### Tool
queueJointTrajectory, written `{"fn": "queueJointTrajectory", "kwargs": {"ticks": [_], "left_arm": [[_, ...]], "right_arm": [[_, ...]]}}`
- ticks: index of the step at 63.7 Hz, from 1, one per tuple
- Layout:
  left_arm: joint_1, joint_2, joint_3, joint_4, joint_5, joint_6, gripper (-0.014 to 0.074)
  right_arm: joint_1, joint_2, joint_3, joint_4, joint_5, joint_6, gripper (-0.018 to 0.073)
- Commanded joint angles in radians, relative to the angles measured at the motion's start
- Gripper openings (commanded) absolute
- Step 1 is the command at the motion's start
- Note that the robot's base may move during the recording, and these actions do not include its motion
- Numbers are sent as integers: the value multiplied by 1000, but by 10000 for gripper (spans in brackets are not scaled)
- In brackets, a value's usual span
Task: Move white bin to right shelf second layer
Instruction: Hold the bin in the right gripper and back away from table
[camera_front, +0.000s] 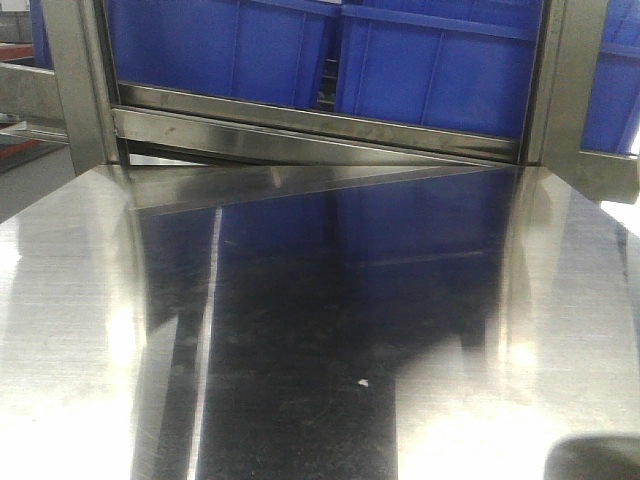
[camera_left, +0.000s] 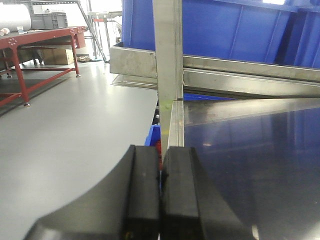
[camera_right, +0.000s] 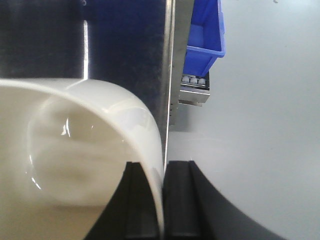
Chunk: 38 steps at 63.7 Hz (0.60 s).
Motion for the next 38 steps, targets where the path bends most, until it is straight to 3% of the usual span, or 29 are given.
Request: {"fn": "queueJointTrajectory", "kwargs": {"ticks": [1,38], "left_arm": [[0,-16,37,-6,-84,-3,85],[0,-16,37,-6,-84,-3,85]], "right_arm": [[-5,1,-28,0,-85,-6,56],[-5,1,-28,0,-85,-6,56]]}}
